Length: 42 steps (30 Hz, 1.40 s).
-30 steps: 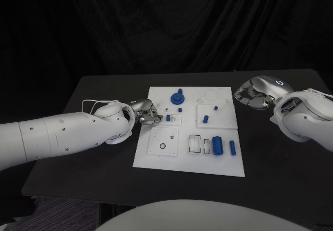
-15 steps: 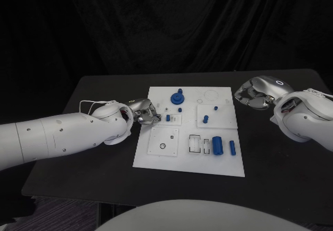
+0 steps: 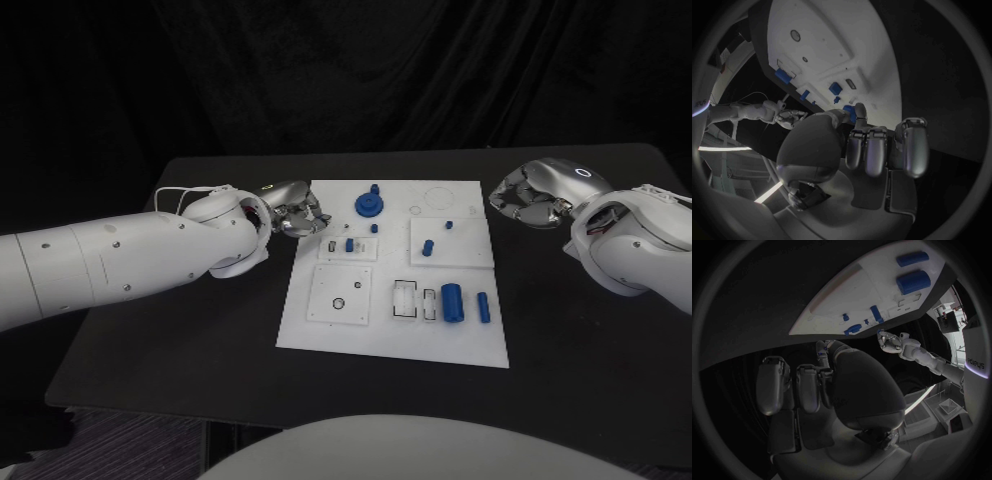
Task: Assemble the parts on the task board
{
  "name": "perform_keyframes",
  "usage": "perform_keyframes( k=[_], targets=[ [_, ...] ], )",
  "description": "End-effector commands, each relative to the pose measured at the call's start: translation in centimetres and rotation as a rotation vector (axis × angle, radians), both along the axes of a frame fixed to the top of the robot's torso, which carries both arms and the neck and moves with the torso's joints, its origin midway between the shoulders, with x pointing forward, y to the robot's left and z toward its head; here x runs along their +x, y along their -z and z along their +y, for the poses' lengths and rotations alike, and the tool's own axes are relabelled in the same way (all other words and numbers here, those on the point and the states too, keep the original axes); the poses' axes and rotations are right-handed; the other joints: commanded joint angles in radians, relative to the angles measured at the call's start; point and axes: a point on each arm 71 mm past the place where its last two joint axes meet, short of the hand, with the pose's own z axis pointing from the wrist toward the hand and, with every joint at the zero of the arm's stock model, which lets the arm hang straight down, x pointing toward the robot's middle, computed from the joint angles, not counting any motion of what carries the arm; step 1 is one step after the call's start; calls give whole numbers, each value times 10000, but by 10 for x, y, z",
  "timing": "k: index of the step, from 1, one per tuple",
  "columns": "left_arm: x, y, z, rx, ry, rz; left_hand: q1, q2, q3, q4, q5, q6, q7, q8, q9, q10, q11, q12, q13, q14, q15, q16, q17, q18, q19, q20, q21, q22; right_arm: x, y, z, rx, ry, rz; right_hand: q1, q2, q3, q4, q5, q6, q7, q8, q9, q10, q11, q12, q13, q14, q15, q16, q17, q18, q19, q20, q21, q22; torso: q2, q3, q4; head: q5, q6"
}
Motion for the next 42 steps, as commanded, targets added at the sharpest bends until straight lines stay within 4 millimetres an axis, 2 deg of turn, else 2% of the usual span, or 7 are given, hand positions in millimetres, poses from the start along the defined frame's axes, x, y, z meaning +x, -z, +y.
perform_keyframes(
  k=[1, 6, 9, 11, 17, 29, 42],
  targets=[
    [2, -2, -5, -688, 655, 1135, 135, -5, 168, -27, -332, -86, 8, -4, 7, 1056, 18, -42, 2631, 1040, -27, 65, 2633, 108, -62, 27, -62, 1993, 0, 1, -1, -75, 160, 102, -49, -37, 38, 4, -17, 84, 7, 13, 10, 748, 38, -49, 2271, 827, 24, -54, 1756, 141, 178, 42, -65, 1907, -10, -1, 12, -21, -1],
    [9, -6, -4, -830, 880, 1788, 180, -37, 379, -52, -774, -99, 30, -35, -5, 1056, 42, -42, 2631, 1040, 1, 65, 2633, 94, -41, 54, -12, 2012, 1, 2, 0, -81, 158, 107, -49, -37, 38, 4, -17, 84, 7, 13, 10, 748, 38, -49, 2271, 827, 24, -54, 1756, 141, 178, 42, -65, 1907, -12, 2, -16, 1, -1],
    [12, -5, -3, -774, 892, 2268, 214, -50, 468, -80, -870, -98, 29, -45, -10, 1056, 46, -42, 2631, 1040, 8, 65, 2633, 89, -32, 61, 9, 2019, 1, 2, 0, -81, 166, 102, -49, -37, 38, 4, -17, 84, 7, 13, 10, 748, 38, -49, 2271, 827, 24, -54, 1756, 141, 178, 42, -65, 1907, -20, 29, -49, -4, -1],
    [14, -4, -2, -719, 857, 2627, 239, -56, 582, -101, -1023, -59, 33, -46, -21, 1056, 47, -42, 2631, 1040, 9, 65, 2633, 84, -18, 66, 32, 2027, 1, 2, 0, -80, 171, 98, -49, -37, 38, 4, -17, 84, 7, 13, 10, 748, 38, -49, 2271, 827, 24, -54, 1756, 141, 178, 42, -65, 1907, -23, 24, -17, -70, -1],
    [17, -1, -4, -501, 765, 3254, 201, -79, 678, -78, -1168, -91, 65, -160, -103, 1056, 69, -42, 2631, 1040, 22, 65, 2633, 93, -47, 77, -4, 2014, 1, 1, -1, -75, 192, 87, -52, -33, 42, 3, -19, 89, 6, 15, 11, 727, 36, -68, 2246, 821, 22, -78, 1734, 147, 169, 41, -92, 1899, -18, 17, -15, -92, -1],
    [18, 0, -9, -426, 486, 3260, 239, -69, 767, -120, -1104, -96, 69, -210, -137, 1056, 73, -42, 2631, 1040, 26, 65, 2633, 83, -17, 83, 39, 2029, 1, 2, 1, -71, 153, 86, -52, -33, 42, 3, -19, 89, 6, 15, 11, 727, 36, -68, 2246, 821, 22, -78, 1734, 147, 169, 41, -92, 1899, -4, -4, -36, -47, -1],
    [18, 2, -10, 276, 47, 3391, 236, -61, 845, -154, -997, -137, 95, -291, -181, 1056, 88, -42, 2631, 1040, 33, 65, 2633, 83, -12, 88, 45, 2029, 1, 2, 2, -94, 135, 130, -52, -32, 47, -4, -20, 90, 4, 15, 12, 727, 33, -69, 2246, 818, 19, -88, 1725, 152, 161, 39, -117, 1892, 20, -15, 15, -45, -1]
  ],
)
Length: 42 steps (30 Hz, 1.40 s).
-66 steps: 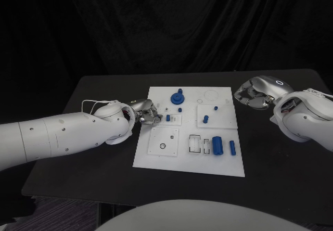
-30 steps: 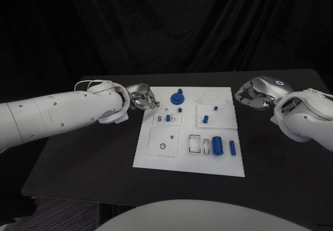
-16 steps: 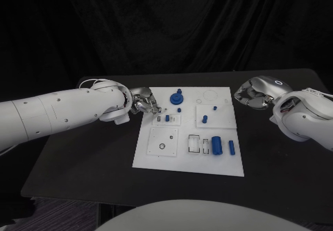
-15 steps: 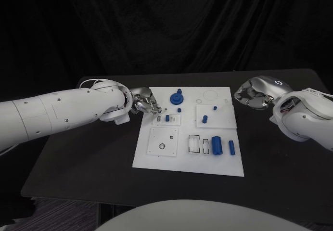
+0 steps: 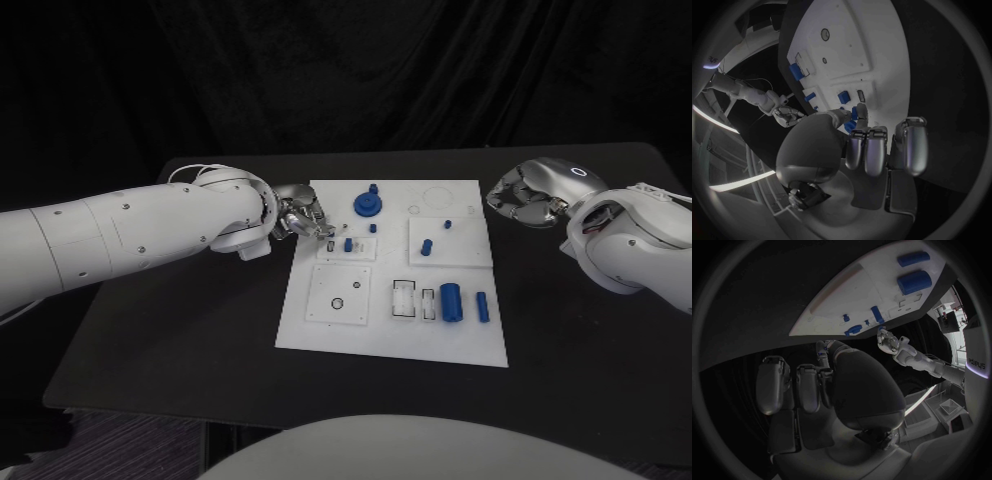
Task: Assemble the parts on the task board
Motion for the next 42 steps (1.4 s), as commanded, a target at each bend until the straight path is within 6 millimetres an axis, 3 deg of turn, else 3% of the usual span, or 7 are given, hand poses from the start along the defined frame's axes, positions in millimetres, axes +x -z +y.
perform_keyframes(
  k=[1, 18, 29, 42],
  targets=[
    [0, 0, 0, 444, -167, 121, 60, 9, 188, -120, 38, -24, -34, -38, -14, 1057, 87, -42, 2631, 1040, 33, 65, 2633, 83, 12, 66, 47, 2030, 0, 1, 0, -61, 113, 80, -52, -32, 48, -4, -20, 90, 4, 15, 12, 727, 34, -69, 2247, 818, 19, -48, 1726, 152, 161, 39, -59, 1886, 8, -13, 16, 10, -1],
    [-1, 4, -4, 849, -158, 408, 82, 20, 240, -175, 44, -25, -29, -65, -30, 1057, 87, -42, 2631, 1040, 34, 65, 2633, 88, 5, 68, 32, 2023, -1, 1, 0, -72, 114, 118, -52, -32, 48, -4, -20, 90, 4, 15, 12, 727, 34, -69, 2247, 818, 19, -48, 1726, 152, 161, 39, -59, 1886, -4, 14, 1, -3, -1],
    [-3, 5, -6, 896, -54, 525, 65, 21, 252, -187, 16, -24, -21, -78, -37, 1057, 94, -42, 2631, 1040, 36, 65, 2633, 96, -16, 69, 1, 2012, -1, 2, 0, -87, 131, 143, -55, -25, 56, -7, -21, 86, 4, 13, 11, 712, 33, -82, 2229, 815, 17, -62, 1713, 156, 154, 36, -82, 1880, 0, -1, -4, -14, -1],
    [-6, 7, -7, 982, 56, 709, 77, 18, 291, -256, 3, -21, -20, -98, -45, 1057, 98, -42, 2631, 1040, 42, 65, 2633, 112, -58, 74, -62, 1989, 0, 2, 0, -102, 148, 165, -55, -25, 56, -7, -21, 86, 4, 13, 11, 712, 33, -82, 2229, 815, 17, -62, 1713, 156, 154, 36, -82, 1880, -19, 7, -3, -15, -1]
  ],
)
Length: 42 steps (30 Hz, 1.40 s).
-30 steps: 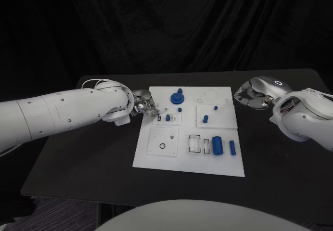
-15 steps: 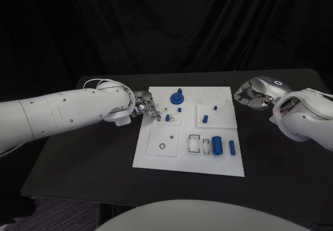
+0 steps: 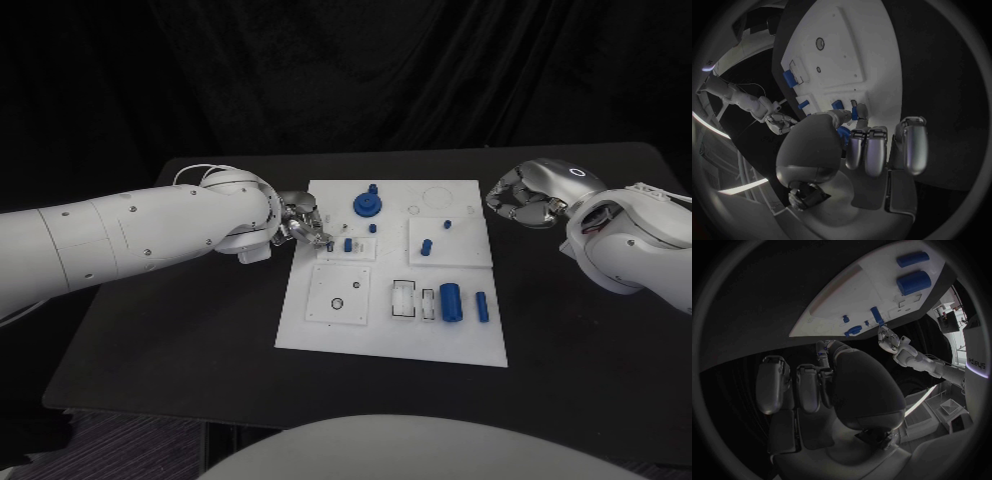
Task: Assemble the parts on the task board
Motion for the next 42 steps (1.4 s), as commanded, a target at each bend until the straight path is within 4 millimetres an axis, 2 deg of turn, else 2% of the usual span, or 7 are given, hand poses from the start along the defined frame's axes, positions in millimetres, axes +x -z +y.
perform_keyframes(
  k=[1, 33, 42],
  targets=[
    [-2, 2, -1, 42, 150, 205, 76, 8, 290, -266, 0, 15, -43, -53, -17, 1025, 68, -42, 2631, 1040, 43, 65, 2633, 114, -27, 40, -66, 1988, 0, 1, -1, -65, 145, 83, -56, -24, 57, -7, -21, 85, 5, 12, 11, 710, 33, -38, 2224, 814, 17, -64, 1711, 157, 152, 36, -28, 1881, -11, 6, 0, -5, -1],
    [-5, 9, -5, -30, 220, 290, 21, 41, 359, -343, -5, -5, -16, -102, -32, 1025, 91, -42, 2631, 1040, 62, 65, 2633, 142, -110, 54, -183, 1948, 1, 3, 0, -141, 176, 204, -62, -19, 66, -11, -20, 71, 9, 4, 8, 673, 35, -71, 2181, 799, 17, -129, 1653, 177, 119, 34, -121, 1853, -7, -3, 4, 38, -1],
    [-5, 10, -8, -13, 260, 322, -68, 67, 364, -378, -132, -36, 9, -147, -43, 1025, 114, -42, 2631, 1040, 81, 65, 2633, 148, -133, 69, -214, 1938, 1, 3, 0, -163, 184, 243, -63, -17, 67, -10, -20, 72, 10, 4, 8, 666, 36, -77, 2173, 796, 17, -141, 1642, 181, 112, 34, -140, 1847, -5, 4, 4, 30, -1]
  ],
)
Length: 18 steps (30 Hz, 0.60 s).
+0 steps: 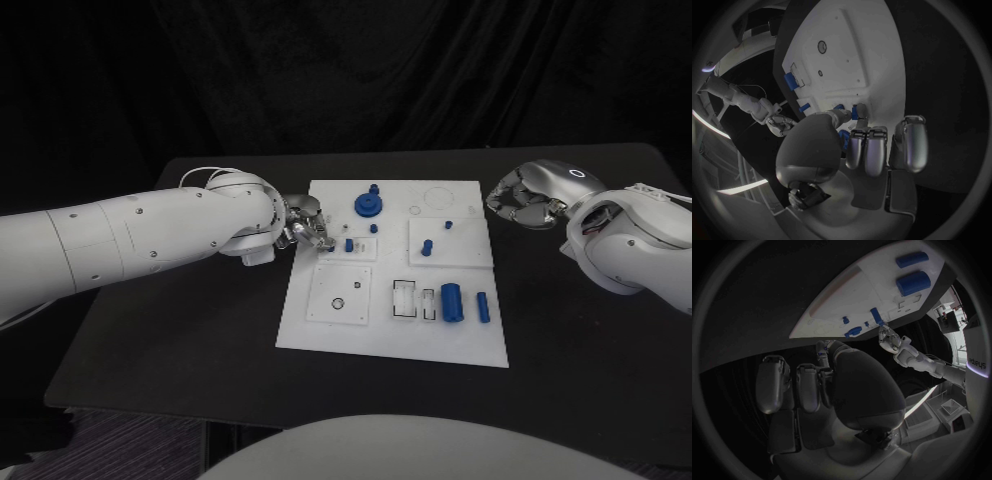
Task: Assemble the parts on the task board
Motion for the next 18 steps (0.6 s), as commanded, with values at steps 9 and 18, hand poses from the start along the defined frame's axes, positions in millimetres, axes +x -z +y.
perform_keyframes(
  k=[9, 18],
  targets=[
    [-2, 5, -3, -7, 96, 136, -173, 184, 277, -370, -369, -66, -16, -150, -43, 1060, 103, -42, 2631, 1040, 104, 65, 2632, 150, -72, 25, -48, 1934, 0, 2, -1, -108, 170, 147, -67, -13, 69, -8, -21, 73, 10, 5, 8, 646, 37, -58, 2153, 792, 18, -41, 1630, 188, 102, 34, -94, 1840, 3, 4, 2, -11, -1],
    [-3, 5, -4, -8, 166, 191, -1192, 426, -616, 164, -2528, 57, 71, -478, -290, 1060, 188, -42, 2631, 1040, 190, 65, 2632, 151, -83, 108, -77, 1930, 0, 2, -1, -126, 172, 174, -67, -13, 69, -8, -21, 73, 10, 5, 8, 646, 37, -58, 2153, 792, 18, -41, 1630, 188, 102, 34, -94, 1840, 1, 5, -3, 6, -1]
  ],
)
